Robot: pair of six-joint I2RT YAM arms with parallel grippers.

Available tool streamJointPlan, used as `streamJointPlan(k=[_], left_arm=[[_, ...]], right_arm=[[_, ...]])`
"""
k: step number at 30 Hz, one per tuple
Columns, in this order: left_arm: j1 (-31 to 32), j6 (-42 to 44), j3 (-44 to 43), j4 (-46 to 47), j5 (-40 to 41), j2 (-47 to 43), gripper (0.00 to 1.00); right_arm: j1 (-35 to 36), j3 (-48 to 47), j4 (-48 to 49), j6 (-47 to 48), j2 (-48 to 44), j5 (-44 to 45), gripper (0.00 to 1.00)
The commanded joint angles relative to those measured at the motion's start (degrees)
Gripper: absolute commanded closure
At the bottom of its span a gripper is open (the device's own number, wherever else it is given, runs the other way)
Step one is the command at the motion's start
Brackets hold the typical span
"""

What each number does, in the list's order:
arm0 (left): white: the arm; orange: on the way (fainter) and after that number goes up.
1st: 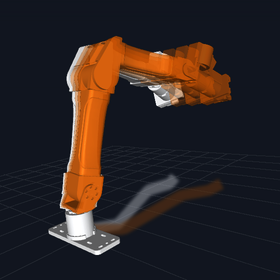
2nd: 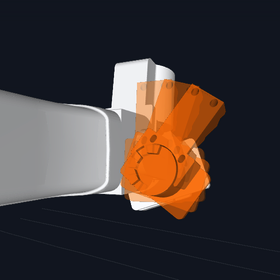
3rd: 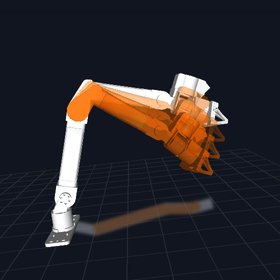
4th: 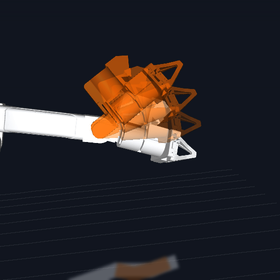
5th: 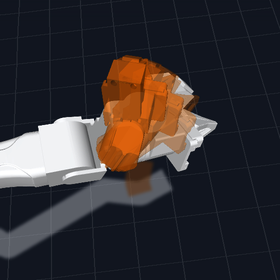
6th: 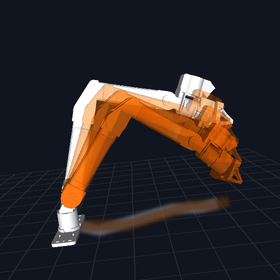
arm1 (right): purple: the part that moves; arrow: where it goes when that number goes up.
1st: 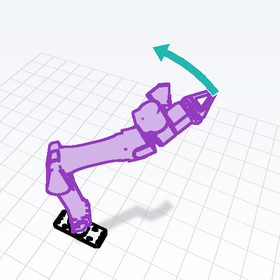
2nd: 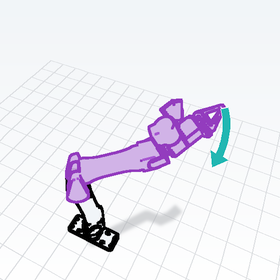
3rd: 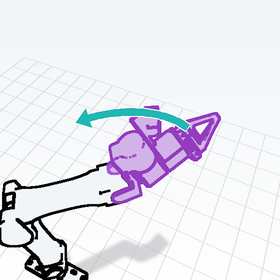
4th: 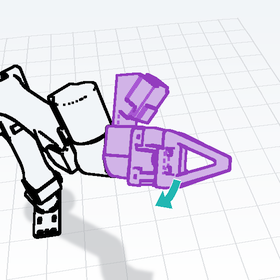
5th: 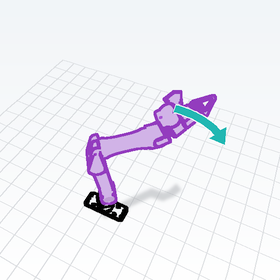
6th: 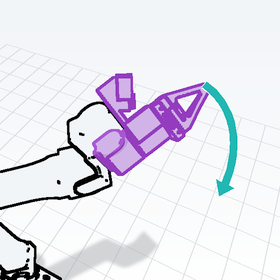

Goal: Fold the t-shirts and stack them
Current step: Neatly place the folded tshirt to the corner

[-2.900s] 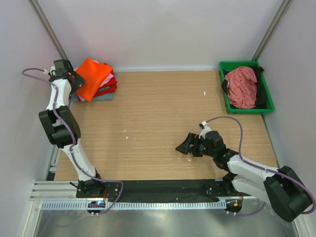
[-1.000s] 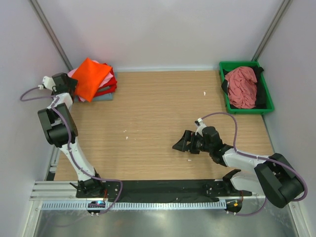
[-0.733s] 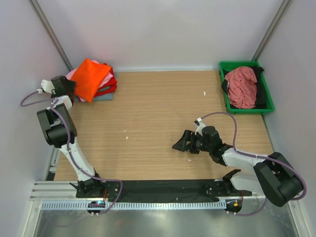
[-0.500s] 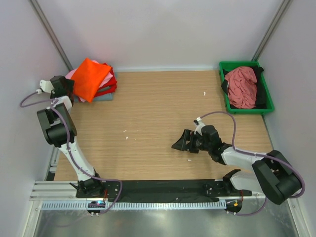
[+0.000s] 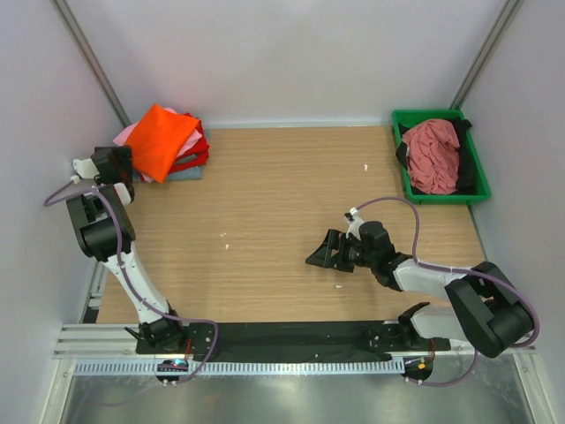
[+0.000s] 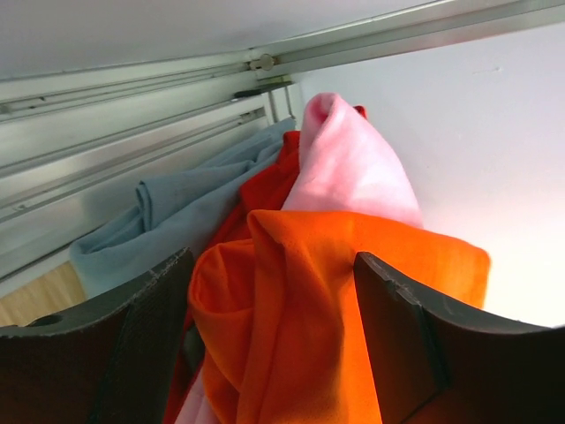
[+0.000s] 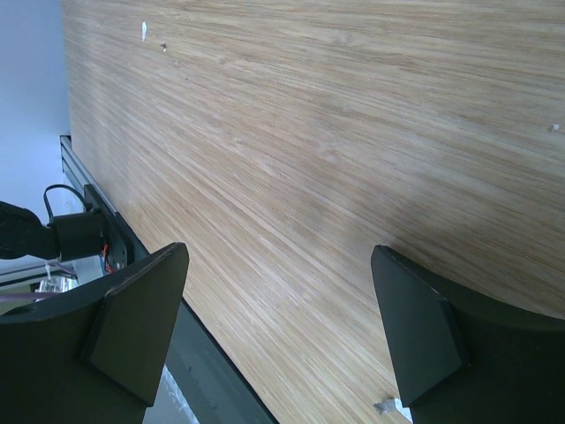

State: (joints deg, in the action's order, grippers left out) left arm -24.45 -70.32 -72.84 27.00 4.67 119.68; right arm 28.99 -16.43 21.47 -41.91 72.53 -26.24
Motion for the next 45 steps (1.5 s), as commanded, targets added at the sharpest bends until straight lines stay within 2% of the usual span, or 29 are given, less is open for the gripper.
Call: streamJointPlan(k=[1, 4, 7, 9, 10, 12, 14, 15, 20, 33, 35, 38, 41, 42, 43, 45], left_arm=[[-1.5, -3.1, -0.5, 5.6, -1.3, 0.2, 0.27], [-1.5, -3.9, -1.2, 5.9, -1.9, 0.5, 0.3], [-1.4, -4.0, -2.0, 5.8, -2.3, 0.7, 0.39], [-1.4, -4.1, -2.5, 5.5, -2.6, 0.7, 0.5], [-1.5, -4.3, -2.8, 5.3, -2.6, 0.8, 0.62], [-1.4, -4.1, -3.4, 5.2, -3.0, 1.1, 0.76], [-1.5, -3.8, -4.3, 4.4, -3.4, 1.2, 0.94], [-1.5, -3.5, -4.8, 3.9, -3.5, 1.2, 1.0], [-1.5, -1.1, -10.6, -1.2, -3.9, 1.4, 1.0], [-1.8, 4.1, -40.6, -17.8, -8.9, 14.1, 1.0], [-2.0, 4.3, -42.1, -20.1, -8.9, 14.8, 1.0], [-2.3, 4.1, -39.0, -19.3, -7.6, 13.7, 0.99], [-2.5, 4.8, -39.0, -19.8, -7.8, 13.7, 0.81], [-2.5, 5.1, -39.3, -20.3, -8.5, 13.9, 0.69], [-2.5, 5.4, -39.4, -20.8, -8.5, 13.7, 0.51], [-2.6, 6.2, -38.6, -20.9, -8.3, 13.0, 0.42]], right_arm=[[-0.3, -0.3, -2.1, 2.3, 1.4, 0.9, 0.09], [-0.4, -0.4, -2.0, 2.3, 1.8, 0.7, 0.09], [-0.5, -0.5, -1.9, 2.3, 2.0, 0.5, 0.09], [-0.6, -0.5, -1.8, 2.3, 2.1, 0.3, 0.08], [-0.6, -0.6, -1.9, 2.2, 2.3, 0.4, 0.08], [-0.6, -0.6, -1.8, 2.3, 2.4, 0.2, 0.08], [-0.7, -0.7, -1.8, 2.3, 2.6, 0.0, 0.09], [-0.7, -0.7, -1.8, 2.2, 2.5, 0.0, 0.08], [-0.7, -0.8, -1.8, 2.3, 2.6, 0.0, 0.09], [-0.9, -1.0, -1.9, 2.3, 2.8, -0.3, 0.09], [-0.9, -1.2, -1.9, 2.4, 3.2, -0.5, 0.09], [-0.9, -1.2, -1.9, 2.4, 3.4, -0.5, 0.08], [-1.0, -1.2, -2.0, 2.4, 3.3, -0.4, 0.08], [-1.0, -1.2, -2.0, 2.4, 3.4, -0.5, 0.09], [-1.0, -1.2, -2.0, 2.4, 3.2, -0.4, 0.09], [-1.0, -1.2, -2.0, 2.4, 3.2, -0.3, 0.09]])
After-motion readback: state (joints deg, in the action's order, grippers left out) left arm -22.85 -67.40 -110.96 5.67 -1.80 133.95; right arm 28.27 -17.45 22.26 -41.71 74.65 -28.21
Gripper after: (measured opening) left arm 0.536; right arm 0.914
